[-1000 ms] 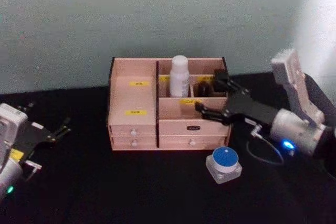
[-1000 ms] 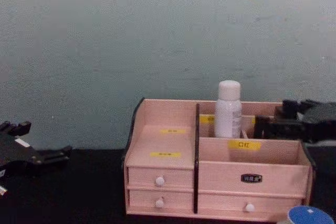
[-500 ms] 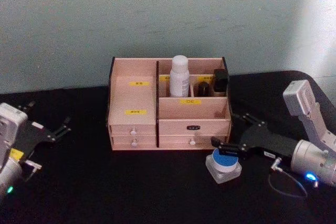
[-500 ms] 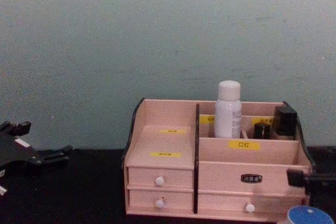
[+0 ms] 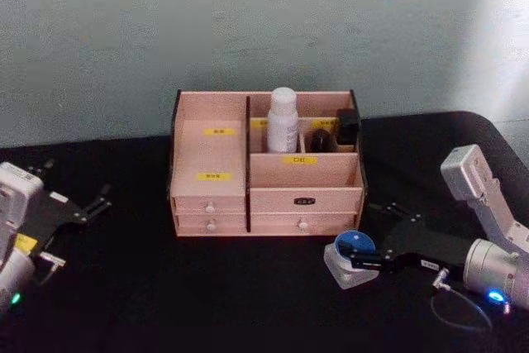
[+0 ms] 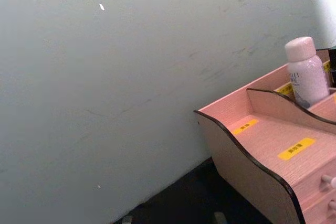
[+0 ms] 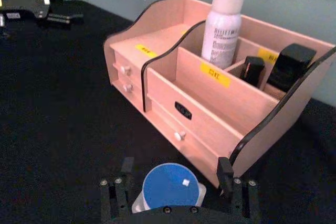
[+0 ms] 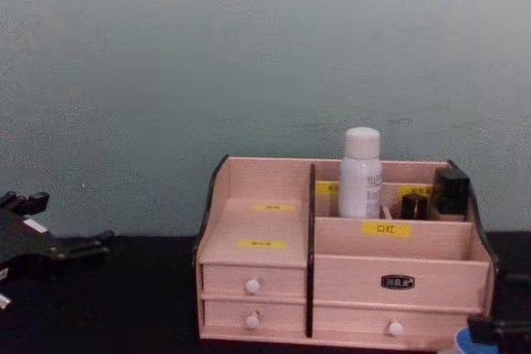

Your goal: Pick up the facial cleanser and watermelon frost from the table and place them into the tiered storage box.

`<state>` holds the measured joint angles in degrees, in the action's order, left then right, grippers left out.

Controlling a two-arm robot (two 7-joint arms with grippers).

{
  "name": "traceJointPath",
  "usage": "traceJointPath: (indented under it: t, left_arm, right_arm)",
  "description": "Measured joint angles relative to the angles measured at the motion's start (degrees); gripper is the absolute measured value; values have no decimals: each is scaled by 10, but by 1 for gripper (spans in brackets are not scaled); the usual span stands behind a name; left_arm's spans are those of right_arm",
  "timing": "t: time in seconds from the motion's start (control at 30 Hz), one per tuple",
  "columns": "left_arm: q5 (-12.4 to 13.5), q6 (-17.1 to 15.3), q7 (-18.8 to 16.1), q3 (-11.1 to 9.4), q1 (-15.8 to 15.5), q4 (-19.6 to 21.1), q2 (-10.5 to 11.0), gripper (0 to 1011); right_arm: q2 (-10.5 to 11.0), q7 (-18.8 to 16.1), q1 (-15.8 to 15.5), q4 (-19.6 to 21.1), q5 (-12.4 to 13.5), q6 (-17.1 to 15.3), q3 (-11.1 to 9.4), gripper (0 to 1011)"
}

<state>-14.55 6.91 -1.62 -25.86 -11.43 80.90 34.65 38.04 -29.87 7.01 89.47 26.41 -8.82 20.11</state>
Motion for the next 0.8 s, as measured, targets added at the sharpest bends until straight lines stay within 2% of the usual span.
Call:
traceJointPath:
  t: [0.37,0.8]
  left_arm:
    - [0,0,0,0,0,0,0,1001]
    - [0,0,0,0,0,0,0,1001]
  right_arm:
    - [11,-10,1,-2,-2,-16,12,1000]
    - [18,-16,2,-6,0,-18,20,1000]
